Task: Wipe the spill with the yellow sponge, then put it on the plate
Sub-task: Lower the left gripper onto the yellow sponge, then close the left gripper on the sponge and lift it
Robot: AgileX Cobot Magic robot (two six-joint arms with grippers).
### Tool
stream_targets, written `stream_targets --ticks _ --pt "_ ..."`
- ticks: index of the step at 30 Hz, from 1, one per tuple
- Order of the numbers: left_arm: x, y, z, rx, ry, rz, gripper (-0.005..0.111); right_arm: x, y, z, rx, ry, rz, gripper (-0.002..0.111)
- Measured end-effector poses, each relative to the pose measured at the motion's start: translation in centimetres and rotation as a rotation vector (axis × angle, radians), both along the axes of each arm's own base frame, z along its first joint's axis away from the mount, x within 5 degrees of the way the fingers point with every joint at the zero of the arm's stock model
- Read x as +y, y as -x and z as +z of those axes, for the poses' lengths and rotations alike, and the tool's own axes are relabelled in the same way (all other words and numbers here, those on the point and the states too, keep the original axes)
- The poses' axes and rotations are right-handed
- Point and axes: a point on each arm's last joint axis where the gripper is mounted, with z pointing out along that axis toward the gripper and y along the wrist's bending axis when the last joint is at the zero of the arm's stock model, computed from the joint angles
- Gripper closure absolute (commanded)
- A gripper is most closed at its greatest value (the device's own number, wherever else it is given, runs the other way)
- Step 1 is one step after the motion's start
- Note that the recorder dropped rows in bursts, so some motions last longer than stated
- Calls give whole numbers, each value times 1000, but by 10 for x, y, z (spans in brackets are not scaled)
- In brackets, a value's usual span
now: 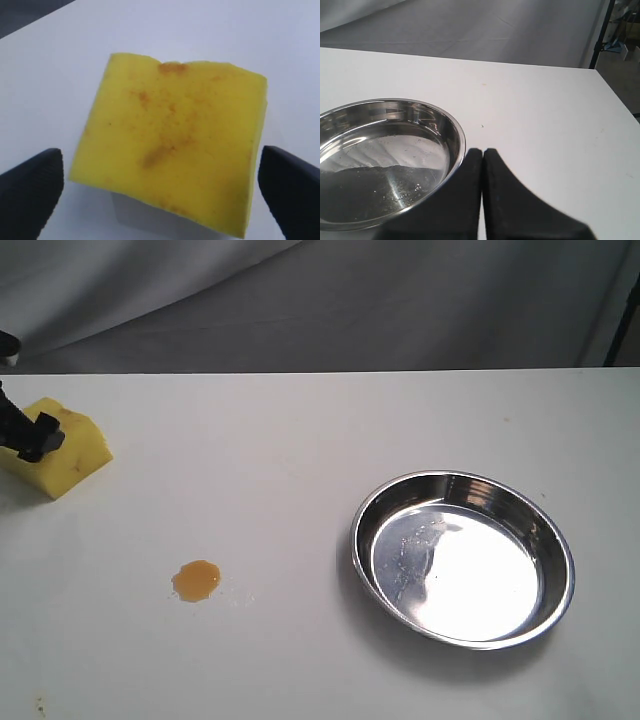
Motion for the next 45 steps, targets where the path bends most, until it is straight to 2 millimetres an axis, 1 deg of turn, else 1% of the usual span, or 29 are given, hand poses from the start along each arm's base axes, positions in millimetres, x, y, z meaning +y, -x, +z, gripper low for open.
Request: stream_targets --ticks 6,16,22,28,31,34,36,37,41,45 --pt "1 -2 -11 9 3 13 3 0 0 0 0 0 0 108" --pt "1 -3 -14 18 4 13 3 0 0 0 0 0 0 108" --pt "3 -6 -27 20 -5 25 3 0 0 0 0 0 0 108" --pt "4 -8 -33 10 -12 39 4 0 0 0 0 0 0 108" --pt "1 -9 -38 15 -11 34 4 0 0 0 0 0 0 108" --pt "-7 -12 -47 16 -19 20 8 0 0 0 0 0 0 108" --pt "-15 -14 -52 9 -29 6 14 0 0 0 0 0 0 108" --pt "-21 -16 -55 -2 -36 -4 21 0 0 0 0 0 0 108" --pt "-37 -19 -58 -28 -52 -35 55 0 0 0 0 0 0 108" --pt "-42 -20 -59 -35 -56 -44 88 0 0 0 0 0 0 108"
